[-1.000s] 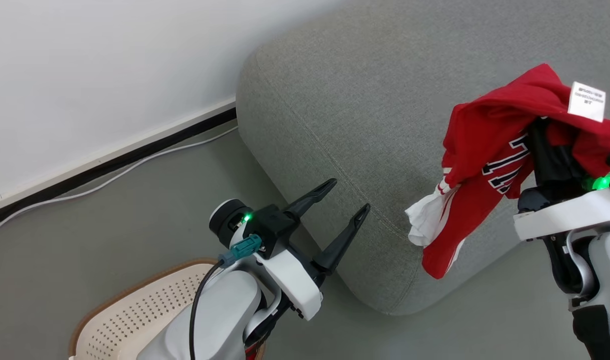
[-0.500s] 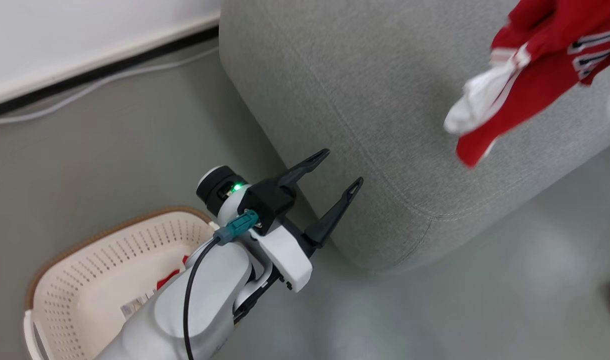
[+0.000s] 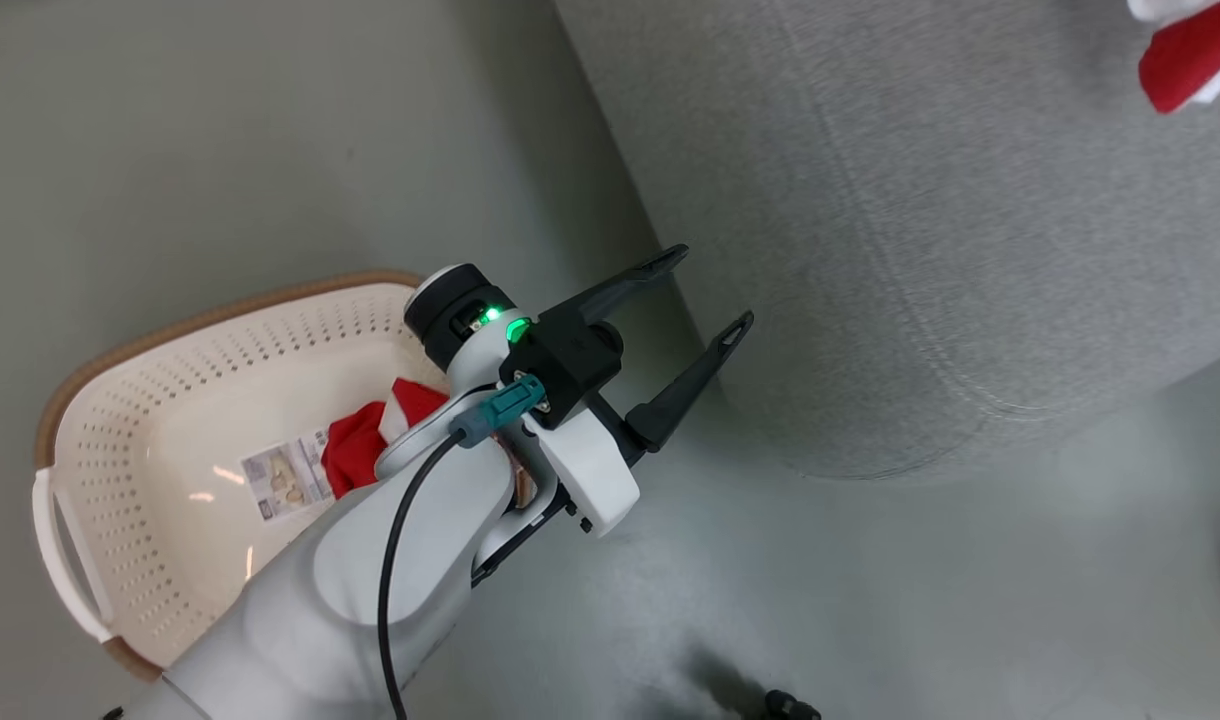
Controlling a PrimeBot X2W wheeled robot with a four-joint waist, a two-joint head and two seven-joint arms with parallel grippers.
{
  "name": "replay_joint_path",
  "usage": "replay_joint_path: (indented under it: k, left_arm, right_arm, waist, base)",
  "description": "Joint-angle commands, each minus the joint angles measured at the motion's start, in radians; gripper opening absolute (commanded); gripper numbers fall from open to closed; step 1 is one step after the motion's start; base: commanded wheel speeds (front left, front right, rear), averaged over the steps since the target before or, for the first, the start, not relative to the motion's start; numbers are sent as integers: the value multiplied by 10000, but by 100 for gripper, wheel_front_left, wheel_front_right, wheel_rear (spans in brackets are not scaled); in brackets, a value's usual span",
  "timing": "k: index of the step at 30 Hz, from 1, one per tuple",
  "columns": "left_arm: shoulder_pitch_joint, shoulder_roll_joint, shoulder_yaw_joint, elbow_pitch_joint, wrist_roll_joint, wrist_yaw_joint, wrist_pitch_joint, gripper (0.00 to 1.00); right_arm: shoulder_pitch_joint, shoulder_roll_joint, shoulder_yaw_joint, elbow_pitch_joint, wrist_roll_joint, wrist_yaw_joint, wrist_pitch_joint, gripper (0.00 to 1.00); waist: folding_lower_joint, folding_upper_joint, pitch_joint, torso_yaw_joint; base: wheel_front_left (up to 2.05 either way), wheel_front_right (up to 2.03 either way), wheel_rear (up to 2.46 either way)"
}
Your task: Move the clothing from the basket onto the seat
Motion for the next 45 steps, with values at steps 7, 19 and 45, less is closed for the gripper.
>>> replay_joint_path:
  k: [7,19,45]
  left_arm:
    - [-666,-64,104,-373,167,-71,-59,100]
    - [-1035,-427,-36,-1104,502,-71,-59,100]
    - [-160,-646,290,-1359,266,-71,-59,100]
  right_arm:
    - [-1173,-800,-1393,746,-716,35,-59,0]
    - [-1326,-220,-4360,3008,-2441,35,-59,0]
    - [4146,1672,-501,2922,1440,35,-59,100]
  waist:
    - [0,-1,839,914]
    - [0,-1,1439,2045]
    - [0,-1,-663,1982]
  base:
    - [0,0,0]
    - [0,0,0]
    - [0,0,0]
